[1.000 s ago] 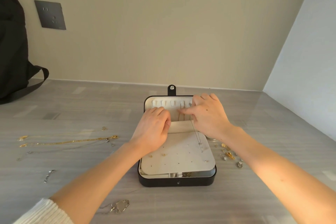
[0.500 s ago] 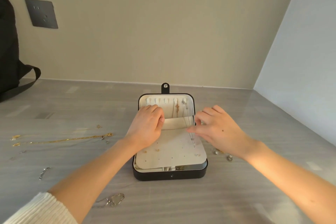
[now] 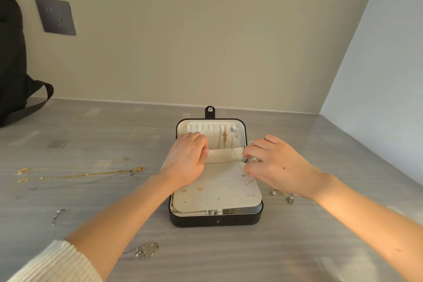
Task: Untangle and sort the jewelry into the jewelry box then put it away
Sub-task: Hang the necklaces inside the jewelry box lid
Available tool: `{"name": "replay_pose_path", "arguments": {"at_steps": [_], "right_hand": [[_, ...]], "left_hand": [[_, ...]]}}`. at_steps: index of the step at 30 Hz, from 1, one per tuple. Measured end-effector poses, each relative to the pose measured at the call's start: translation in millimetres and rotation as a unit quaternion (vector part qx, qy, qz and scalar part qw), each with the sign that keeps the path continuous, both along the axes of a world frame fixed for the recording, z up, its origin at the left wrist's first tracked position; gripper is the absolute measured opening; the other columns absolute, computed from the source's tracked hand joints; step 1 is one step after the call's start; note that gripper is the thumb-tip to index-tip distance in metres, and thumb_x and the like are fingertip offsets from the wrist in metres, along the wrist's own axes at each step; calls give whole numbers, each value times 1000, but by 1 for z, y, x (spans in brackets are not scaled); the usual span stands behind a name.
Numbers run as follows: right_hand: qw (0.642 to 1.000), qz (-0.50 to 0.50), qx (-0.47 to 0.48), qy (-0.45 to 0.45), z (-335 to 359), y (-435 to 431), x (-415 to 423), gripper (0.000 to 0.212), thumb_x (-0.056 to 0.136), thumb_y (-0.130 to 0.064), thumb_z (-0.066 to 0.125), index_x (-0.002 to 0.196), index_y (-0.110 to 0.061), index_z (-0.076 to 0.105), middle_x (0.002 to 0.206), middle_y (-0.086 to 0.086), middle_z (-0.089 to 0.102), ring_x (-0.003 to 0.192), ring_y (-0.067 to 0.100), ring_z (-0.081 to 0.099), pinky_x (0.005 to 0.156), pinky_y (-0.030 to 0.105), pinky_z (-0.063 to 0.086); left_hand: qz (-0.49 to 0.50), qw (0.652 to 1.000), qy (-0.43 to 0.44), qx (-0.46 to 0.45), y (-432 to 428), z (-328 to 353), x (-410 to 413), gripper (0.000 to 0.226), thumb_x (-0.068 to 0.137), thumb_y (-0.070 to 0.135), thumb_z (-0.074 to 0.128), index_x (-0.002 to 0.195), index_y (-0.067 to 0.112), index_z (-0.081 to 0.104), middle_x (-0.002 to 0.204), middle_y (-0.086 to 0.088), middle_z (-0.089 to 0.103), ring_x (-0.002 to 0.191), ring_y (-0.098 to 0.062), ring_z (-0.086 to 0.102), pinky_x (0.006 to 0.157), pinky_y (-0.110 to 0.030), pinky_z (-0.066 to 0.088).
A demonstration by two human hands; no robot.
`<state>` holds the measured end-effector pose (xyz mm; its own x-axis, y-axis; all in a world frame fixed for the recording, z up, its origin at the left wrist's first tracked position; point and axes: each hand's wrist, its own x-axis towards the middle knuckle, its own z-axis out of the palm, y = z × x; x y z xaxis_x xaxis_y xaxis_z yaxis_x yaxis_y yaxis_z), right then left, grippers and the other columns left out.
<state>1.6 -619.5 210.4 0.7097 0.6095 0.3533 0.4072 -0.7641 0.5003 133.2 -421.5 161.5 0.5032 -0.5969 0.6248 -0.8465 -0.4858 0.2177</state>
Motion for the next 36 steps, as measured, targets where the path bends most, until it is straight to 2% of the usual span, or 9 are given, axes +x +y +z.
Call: {"name": "replay_pose_path", "arguments": {"at_steps": [6,12,19,22,24,27,31,34,36], "right_hand": [[996,1,31,82,9,6,-5,17,81,-28,55,65,-28,60,85,-6,52,76,13,43,64,26,34],[982,-29,80,167,20,14,-7,7,70,-28,67,65,-32,66,81,-12,46,74,1,27,66,20,31],[936,-110,164,291,26,23,2,9,75,-23,70,69,-23,64,79,-13,48,84,2,39,65,10,29],[939,-140,99,298,28,30,5,12,74,-21,68,66,-24,60,73,-13,46,79,2,34,67,20,37],[966,-100,1,240,28,37,5,18,59,-17,72,57,-24,56,66,-10,47,70,7,31,59,27,40],[979,-19,-146,138,27,48,2,38,33,-10,64,42,-23,29,49,-7,31,61,15,24,50,25,25],[963,70,-257,35,32,57,2,42,49,6,42,45,-14,5,46,-6,22,62,19,21,57,28,20],[962,65,-257,73,36,55,9,50,47,9,59,41,-15,15,46,-6,29,62,18,25,58,28,21],[963,27,-204,171,40,53,17,31,58,-5,70,43,-18,47,53,-9,46,67,15,33,62,29,21]], "left_hand": [[-3,1000,-6,-3,0,2,-2,13,85,9,46,73,10,52,72,-1,51,66,-18,40,68,-31,38],[-1,1000,-5,3,0,2,-3,13,87,8,47,75,9,53,75,-4,53,69,-20,43,69,-34,40],[2,1000,4,11,-1,3,-3,12,88,7,48,77,9,53,78,-5,54,74,-23,47,73,-34,39],[2,1000,5,15,-1,3,-2,11,85,7,47,76,9,53,77,-6,55,72,-25,48,71,-35,39],[2,1000,6,19,-1,3,-2,10,83,5,49,75,9,53,76,-6,54,71,-25,48,70,-35,39],[1,1000,10,21,0,3,-3,11,84,4,48,75,10,52,75,-6,53,70,-25,47,71,-37,40],[-2,999,20,25,0,3,-4,14,87,9,42,78,9,52,78,-7,54,73,-26,47,73,-38,40],[-1,999,28,24,0,3,-5,12,88,7,45,79,9,52,80,-7,54,75,-25,47,75,-36,38],[3,999,31,26,0,4,-4,11,87,7,45,79,10,51,80,-7,54,76,-25,47,76,-35,38]]}}
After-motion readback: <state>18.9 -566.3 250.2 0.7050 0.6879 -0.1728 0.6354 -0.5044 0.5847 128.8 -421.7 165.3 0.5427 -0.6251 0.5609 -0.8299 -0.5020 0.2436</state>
